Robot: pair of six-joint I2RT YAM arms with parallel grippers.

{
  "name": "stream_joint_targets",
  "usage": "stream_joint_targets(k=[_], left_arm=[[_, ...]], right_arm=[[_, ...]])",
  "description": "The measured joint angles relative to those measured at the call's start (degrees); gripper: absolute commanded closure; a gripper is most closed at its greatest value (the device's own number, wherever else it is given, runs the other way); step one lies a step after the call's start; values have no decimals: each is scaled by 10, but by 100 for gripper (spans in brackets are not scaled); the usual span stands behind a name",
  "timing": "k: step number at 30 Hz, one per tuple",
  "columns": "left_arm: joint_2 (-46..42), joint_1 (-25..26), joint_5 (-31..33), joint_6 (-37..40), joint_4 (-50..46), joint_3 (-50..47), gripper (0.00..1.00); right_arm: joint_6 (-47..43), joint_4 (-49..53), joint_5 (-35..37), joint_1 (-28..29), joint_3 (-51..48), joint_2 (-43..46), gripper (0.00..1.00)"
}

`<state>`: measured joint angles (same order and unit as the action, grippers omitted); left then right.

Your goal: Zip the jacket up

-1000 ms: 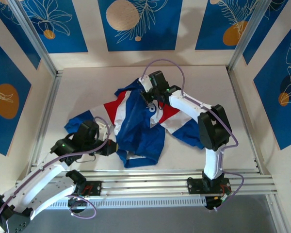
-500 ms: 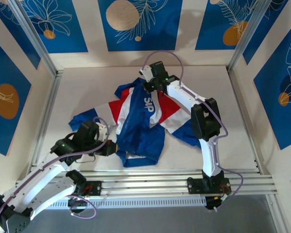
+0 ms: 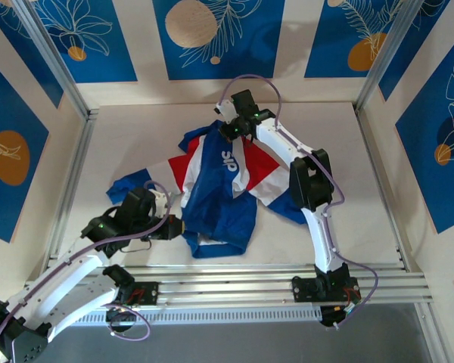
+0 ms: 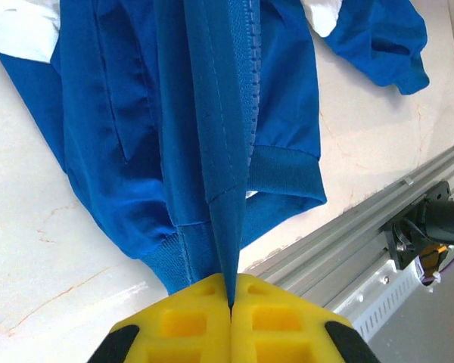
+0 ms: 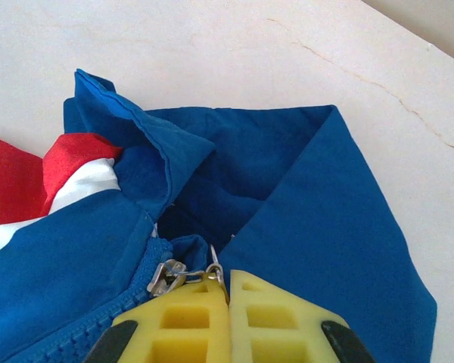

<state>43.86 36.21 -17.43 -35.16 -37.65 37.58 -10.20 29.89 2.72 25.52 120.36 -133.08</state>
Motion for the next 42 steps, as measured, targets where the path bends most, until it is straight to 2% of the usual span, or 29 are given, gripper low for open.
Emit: stream_joint_targets(k=[15,23,26,28,29,32,35,42], left_arm=[[-1,-3,6,-30,34,-28,100],[50,-3,5,-38,96,-38,100],[75,-6,5,-37,121,-38,100],[81,-8,5,-35,131,-38,100],[82,-9,0,-35,127,-38,97],[77,-9,-8,-34,90,-45,70],[63,-10,-3,-24,49,-44,57],[11,-19,39,12,-38,11,48]], right_arm=[[0,66,-32,-2,127,-81,100],[0,79,-31,-20,162,-91,100],[0,88,-25,-29,175,-92,91],[0,93,-16,-33,180,-92,77],[0,86,0,-35,181,-92,71],[2,66,33,-51,190,-92,62],[5,53,52,-68,186,-85,60],[11,27,65,-68,47,35,59]])
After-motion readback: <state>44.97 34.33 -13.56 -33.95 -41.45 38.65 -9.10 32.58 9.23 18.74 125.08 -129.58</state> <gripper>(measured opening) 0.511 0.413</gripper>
